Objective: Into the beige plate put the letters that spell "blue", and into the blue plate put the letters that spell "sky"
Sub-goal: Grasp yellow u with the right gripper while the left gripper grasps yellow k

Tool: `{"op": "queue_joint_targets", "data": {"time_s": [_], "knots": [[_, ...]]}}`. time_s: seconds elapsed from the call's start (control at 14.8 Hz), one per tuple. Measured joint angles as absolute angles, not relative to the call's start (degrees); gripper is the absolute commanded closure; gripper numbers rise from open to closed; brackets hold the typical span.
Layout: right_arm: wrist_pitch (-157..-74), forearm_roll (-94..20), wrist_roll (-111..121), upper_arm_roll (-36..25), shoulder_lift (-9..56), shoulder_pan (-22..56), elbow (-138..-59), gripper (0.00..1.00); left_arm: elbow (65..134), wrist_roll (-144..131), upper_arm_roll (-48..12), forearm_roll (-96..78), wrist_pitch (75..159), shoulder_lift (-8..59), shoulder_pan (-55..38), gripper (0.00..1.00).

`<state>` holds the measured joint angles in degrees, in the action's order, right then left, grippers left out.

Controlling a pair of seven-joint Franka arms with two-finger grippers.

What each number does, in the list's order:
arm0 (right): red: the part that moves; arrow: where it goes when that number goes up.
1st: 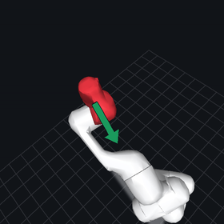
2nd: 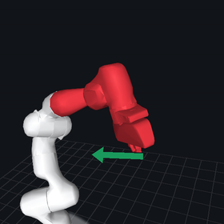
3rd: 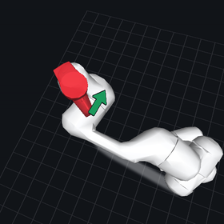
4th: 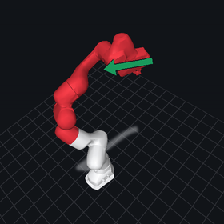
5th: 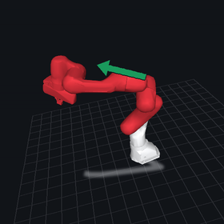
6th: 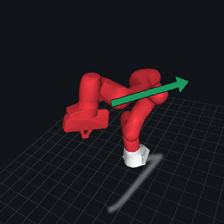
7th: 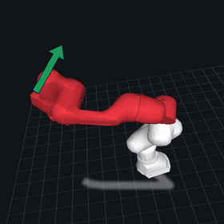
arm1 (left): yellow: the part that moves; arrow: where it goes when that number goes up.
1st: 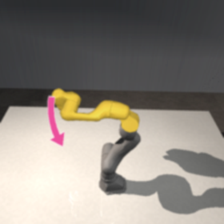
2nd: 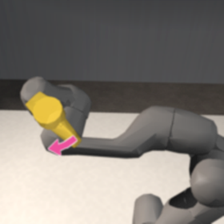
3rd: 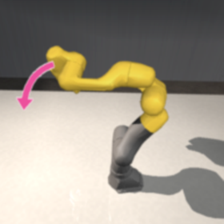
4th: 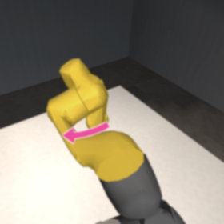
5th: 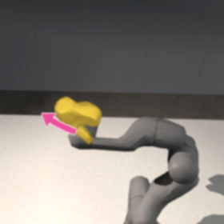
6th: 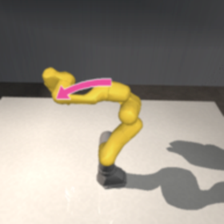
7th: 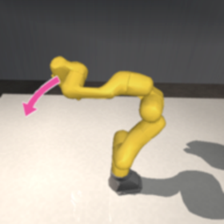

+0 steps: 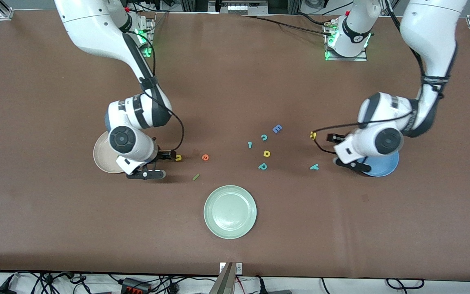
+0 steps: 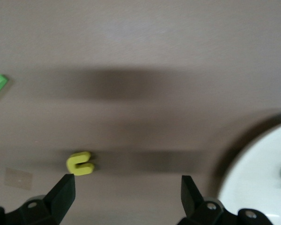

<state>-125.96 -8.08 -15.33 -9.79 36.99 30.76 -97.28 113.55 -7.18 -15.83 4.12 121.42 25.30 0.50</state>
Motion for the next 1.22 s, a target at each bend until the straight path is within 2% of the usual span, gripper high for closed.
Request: {"op": "queue_joint_targets", "data": {"time_s": [0.2, 0.34, 0.54, 0.61, 0.68, 0.74, 0.81, 0.88, 1.01, 1.22], "knots": [[-129.75, -8.16, -15.61, -9.74, 39.3, 32.89, -97.28, 0.0, 122.63, -10.36, -17.22, 4.12, 134.77, 24.38, -0.22, 0.0], [-132.0, -8.17, -15.85, -9.74, 40.66, 33.9, -97.25, 0.02, 125.52, -10.39, -17.13, 4.12, 138.49, 24.43, 0.13, 0.01], [-133.11, -8.17, -15.86, -9.75, 41.61, 34.25, -97.16, 0.16, 126.34, -10.37, -17.18, 4.15, 140.05, 24.88, -0.64, 0.11], [-133.58, -8.17, -15.86, -9.75, 41.8, 34.49, -97.16, 0.22, 126.38, -10.37, -17.2, 4.15, 141.06, 25.37, -1.0, 0.12], [-133.88, -8.17, -15.86, -9.75, 41.91, 34.74, -97.15, 0.32, 126.4, -10.38, -17.21, 4.15, 141.87, 25.96, -1.22, 0.13], [-133.99, -8.17, -15.86, -9.74, 41.93, 34.93, -97.07, 0.4, 126.4, -10.37, -17.21, 4.15, 142.53, 26.49, -1.34, 0.18], [-133.99, -8.18, -15.86, -9.75, 41.89, 35.05, -96.86, 0.46, 126.41, -10.37, -17.21, 4.15, 142.97, 26.88, -1.38, 0.28], [-133.97, -8.18, -15.86, -9.75, 41.84, 35.11, -96.62, 0.47, 126.39, -10.37, -17.15, 4.21, 143.04, 26.9, -1.37, 0.38], [-133.93, -8.27, -15.86, -9.76, 41.75, 35.12, -96.53, 0.54, 126.38, -10.34, -17.04, 4.23, 143.04, 26.66, -1.34, 0.51], [-133.88, -10.86, -15.88, -10.13, 41.62, 35.12, -96.51, 0.76, 126.32, -10.34, -17.29, 4.23, 143.04, 26.53, -1.38, 0.77]]}}
